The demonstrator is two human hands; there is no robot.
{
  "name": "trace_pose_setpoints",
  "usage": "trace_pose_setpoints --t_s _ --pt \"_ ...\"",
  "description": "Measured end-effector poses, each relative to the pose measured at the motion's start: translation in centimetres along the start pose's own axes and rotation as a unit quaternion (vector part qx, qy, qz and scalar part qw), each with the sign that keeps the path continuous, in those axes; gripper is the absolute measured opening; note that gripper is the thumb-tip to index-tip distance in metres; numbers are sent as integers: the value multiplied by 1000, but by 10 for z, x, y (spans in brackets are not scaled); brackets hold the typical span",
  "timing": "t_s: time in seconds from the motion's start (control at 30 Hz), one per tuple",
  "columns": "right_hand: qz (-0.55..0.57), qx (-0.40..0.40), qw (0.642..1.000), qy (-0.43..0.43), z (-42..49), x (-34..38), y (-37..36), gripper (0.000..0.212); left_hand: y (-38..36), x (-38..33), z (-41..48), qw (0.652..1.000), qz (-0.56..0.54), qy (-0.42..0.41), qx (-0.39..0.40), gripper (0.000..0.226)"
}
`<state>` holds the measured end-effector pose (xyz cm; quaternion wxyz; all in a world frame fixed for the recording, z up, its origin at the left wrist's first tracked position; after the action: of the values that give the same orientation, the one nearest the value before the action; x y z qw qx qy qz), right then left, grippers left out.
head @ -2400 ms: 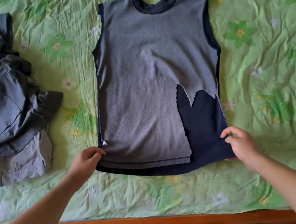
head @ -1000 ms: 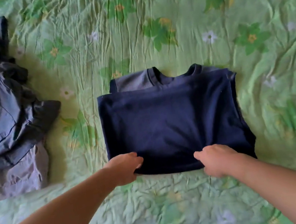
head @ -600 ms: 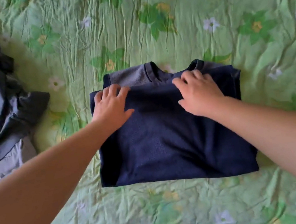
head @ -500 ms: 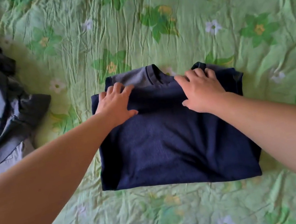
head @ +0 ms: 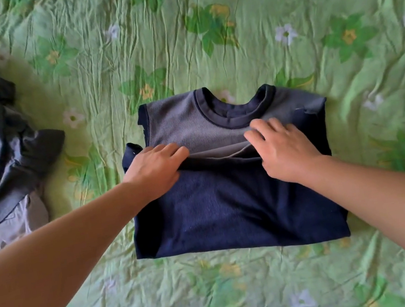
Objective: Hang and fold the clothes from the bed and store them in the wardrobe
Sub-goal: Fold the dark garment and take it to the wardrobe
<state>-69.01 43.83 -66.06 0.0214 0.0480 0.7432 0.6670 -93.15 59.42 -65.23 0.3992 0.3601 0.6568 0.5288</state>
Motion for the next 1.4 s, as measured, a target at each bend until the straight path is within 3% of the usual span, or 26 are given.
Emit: trace_pose_setpoints --t_s 0.07,0.17,0.23,0.43,0.63,0.73,0.8,0.93,1.0,1.07,1.13,1.2,1.27,1.33,1.4 --pt "8 7 1000 12 9 2 0 63 -2 2 2 1000 19 -12 -7 38" --pt "8 -9 1000 23 14 1 3 28 -3 6 5 1000 24 -10 12 36" --pt "25 -7 1000 17 11 -5 5 17 -1 12 6 999 26 1 24 32" --pt "116 -79 989 -56 23 -32 23 12 17 39 18 998 14 53 -11 24" --pt "76 -13 986 -150 81 -68 21 7 28 70 87 994 16 98 -46 26" --pt "88 89 972 -197 89 -82 18 26 18 73 107 989 72 131 0 45" --pt "96 138 961 -221 81 -91 15 39 11 70 102 984 70 166 -14 63" --pt "188 121 930 -291 59 -116 16 47 -1 54 61 979 34 191 -64 78" --pt "156 81 938 -299 55 -133 20 41 -13 49 37 979 16 198 -41 79" --pt "52 23 953 -296 51 -147 22 36 -25 47 14 978 6 210 -7 80" --pt "-42 -18 955 -292 44 -143 23 47 -35 45 -2 973 5 231 2 80" --pt "-50 -87 967 -233 33 -112 25 53 -41 38 -13 966 1 256 -16 81" --pt "-4 -129 985 -115 15 -59 17 56 -46 25 -24 957 -20 288 -38 82" --pt "50 -27 998 -42 -12 -5 -6 70 -50 10 -38 942 -49 328 -52 85" --pt "41 104 993 -40 -38 24 -30 82 -52 -2 -57 925 -59 370 -60 94"
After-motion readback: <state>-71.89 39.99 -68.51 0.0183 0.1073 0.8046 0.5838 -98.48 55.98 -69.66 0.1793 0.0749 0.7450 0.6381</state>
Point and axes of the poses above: each hand's wrist, its own z-axis towards the middle knuckle, its own y-axis out of the back of the hand, x = y × z, the point moved 2 cm from there along z, towards the middle knuckle, and after that the axes turned 15 degrees about -x, right-handed, at the moved point
